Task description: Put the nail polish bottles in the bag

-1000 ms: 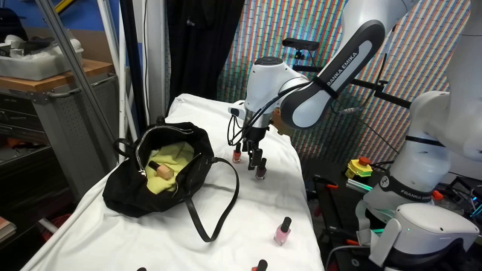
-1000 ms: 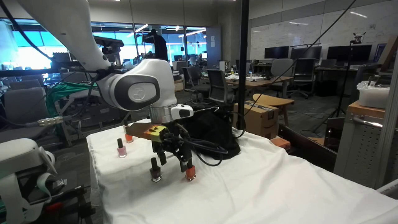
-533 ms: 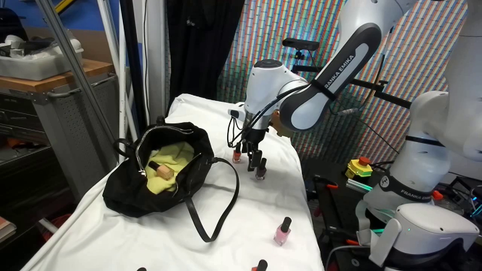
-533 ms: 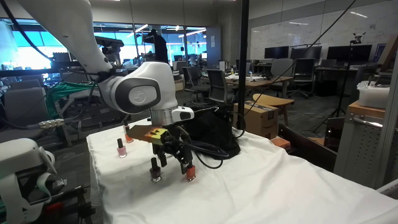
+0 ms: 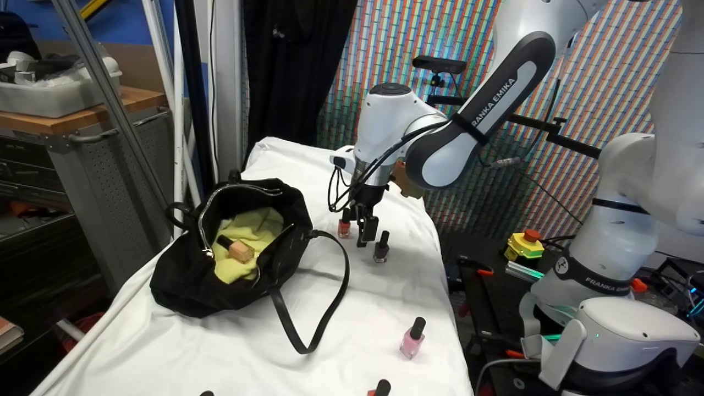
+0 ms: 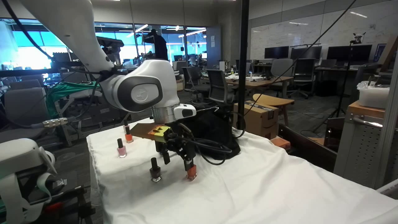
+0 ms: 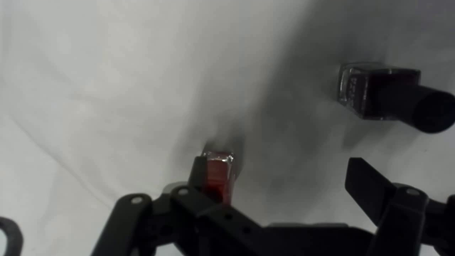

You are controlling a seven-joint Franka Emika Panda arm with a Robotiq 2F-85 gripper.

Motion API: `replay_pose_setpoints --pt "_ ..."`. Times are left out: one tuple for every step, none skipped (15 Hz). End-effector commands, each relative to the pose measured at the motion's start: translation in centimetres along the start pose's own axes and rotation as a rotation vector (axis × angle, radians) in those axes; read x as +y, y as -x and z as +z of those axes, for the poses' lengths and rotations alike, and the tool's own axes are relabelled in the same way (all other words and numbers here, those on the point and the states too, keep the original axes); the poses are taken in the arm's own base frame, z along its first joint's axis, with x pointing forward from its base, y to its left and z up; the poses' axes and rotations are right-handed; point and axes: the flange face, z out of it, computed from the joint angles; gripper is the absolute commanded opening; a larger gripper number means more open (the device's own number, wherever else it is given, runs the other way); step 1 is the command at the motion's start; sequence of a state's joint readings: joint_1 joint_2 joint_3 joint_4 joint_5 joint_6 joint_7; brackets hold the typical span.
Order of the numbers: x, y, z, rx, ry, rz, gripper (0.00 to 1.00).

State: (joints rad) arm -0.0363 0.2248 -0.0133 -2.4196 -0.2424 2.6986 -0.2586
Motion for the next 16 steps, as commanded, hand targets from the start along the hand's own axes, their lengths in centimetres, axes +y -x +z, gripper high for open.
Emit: replay_pose_setpoints --pt "0.8 -0.9 0.1 0.011 0.009 -0.006 1.00" --pt "0.9 -0.9 0.1 0.010 0.010 -0.006 1.00" --pt "0.9 -1.0 0.4 0.009 0.006 -0.010 1.00" --pt "1.0 -1.1 0.5 0.010 0.006 -0.011 1.00" --pt "1.1 -1.2 0.8 0.002 0.009 -0.010 1.00" --pt "1.3 -1.3 0.8 0.002 0.011 -0.006 1.00" --pt "1.5 -1.3 0.7 0.002 0.013 -0.004 1.00" --pt "1.7 -1.3 0.6 0.001 0.015 -0.003 1.00" --pt "1.9 -1.2 0.6 0.000 0.017 0.000 1.00" --pt "2.1 -1.3 0.6 -0.001 0.018 0.002 1.00" --pt "2.3 -1.4 0.8 -0.007 0.019 0.002 1.00" --pt "2.4 -1.4 0.9 -0.009 0.020 0.002 1.00" --pt "2.5 -1.5 1.2 -0.018 0.019 0.001 1.00" --pt "2.6 -1.6 1.5 -0.020 0.021 0.004 1.00" --pt "2.7 -1.7 1.7 -0.022 0.019 0.004 1.00" --pt "2.7 -1.9 1.9 -0.021 0.018 0.003 1.00"
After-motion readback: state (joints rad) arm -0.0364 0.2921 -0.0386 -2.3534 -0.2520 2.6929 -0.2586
